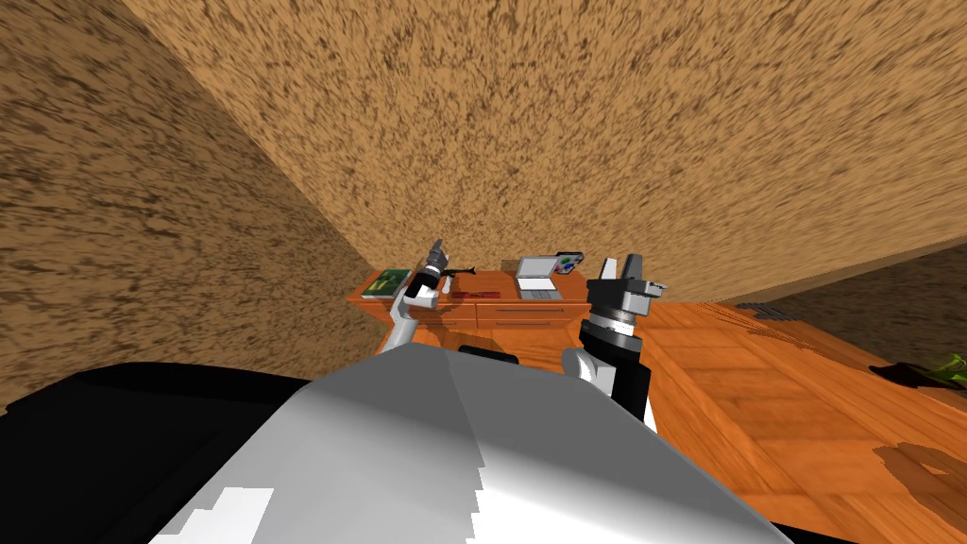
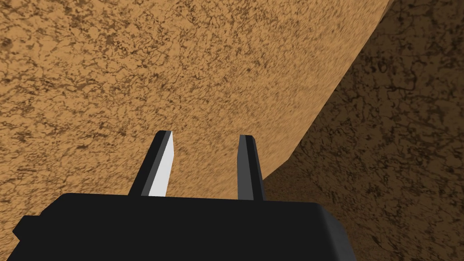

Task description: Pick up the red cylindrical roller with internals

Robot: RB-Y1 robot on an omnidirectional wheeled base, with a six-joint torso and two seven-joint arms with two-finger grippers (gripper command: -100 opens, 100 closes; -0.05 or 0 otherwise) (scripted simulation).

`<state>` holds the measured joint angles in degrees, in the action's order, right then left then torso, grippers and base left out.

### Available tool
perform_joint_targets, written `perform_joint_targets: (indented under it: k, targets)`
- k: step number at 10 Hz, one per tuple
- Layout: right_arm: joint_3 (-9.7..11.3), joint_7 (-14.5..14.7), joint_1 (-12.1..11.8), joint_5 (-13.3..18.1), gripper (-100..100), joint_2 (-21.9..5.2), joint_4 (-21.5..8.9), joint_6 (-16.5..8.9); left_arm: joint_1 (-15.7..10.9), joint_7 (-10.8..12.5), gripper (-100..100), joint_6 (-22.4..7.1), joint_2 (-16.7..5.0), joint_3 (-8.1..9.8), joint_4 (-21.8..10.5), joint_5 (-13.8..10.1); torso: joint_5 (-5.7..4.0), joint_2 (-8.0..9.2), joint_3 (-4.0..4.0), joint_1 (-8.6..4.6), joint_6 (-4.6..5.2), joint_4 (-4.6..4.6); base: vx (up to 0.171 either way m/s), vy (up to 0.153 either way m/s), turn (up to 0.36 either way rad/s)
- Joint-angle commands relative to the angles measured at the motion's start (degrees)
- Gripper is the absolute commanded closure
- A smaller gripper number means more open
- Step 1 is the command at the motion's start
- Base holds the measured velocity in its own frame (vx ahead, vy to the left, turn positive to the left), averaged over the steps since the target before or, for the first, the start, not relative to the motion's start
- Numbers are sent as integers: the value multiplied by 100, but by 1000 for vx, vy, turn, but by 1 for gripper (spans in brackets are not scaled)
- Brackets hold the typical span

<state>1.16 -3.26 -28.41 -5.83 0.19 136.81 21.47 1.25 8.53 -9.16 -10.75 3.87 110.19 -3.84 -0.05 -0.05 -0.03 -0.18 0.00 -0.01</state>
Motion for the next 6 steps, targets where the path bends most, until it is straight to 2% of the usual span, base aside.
perform_joint_targets:
  k: [1, 2, 3, 4, 5, 6]
  targets:
    - [0, 0, 0, 0, 0, 0, 0, 0, -93, 6, -100, -180, -33, 27, -221, -10, 0, 0, 0, 0, 0, 0, 6, -39, 15]
    - [0, 0, 0, 0, 0, 0, 0, 0, -293, -4, -100, -398, -45, 78, -482, 1, 1, 0, -1, 4, -1, -1, 10, -43, 31]
    - [0, 0, 0, 0, 0, 0, 0, 0, -293, -4, -100, -471, -45, 78, -504, 1, 1, -2, -1, 2, -1, -1, 12, -40, 15]
    - [0, 0, 0, 0, 0, 0, 0, 0, -487, -19, -100, -683, -53, 128, -741, 15, 1, -2, -1, 4, -1, -1, 16, -48, 26]
    - [0, 0, 0, 0, 0, 0, 0, 0, -487, -19, -100, -756, -53, 128, -801, 15, 0, -4, -2, 1, 0, -1, 13, -38, 16]
    - [0, 0, 0, 0, 0, 0, 0, 0, -674, -39, -100, -958, -57, 177, -1035, 30, 1, -2, -2, 5, -1, -1, 19, -45, 31]
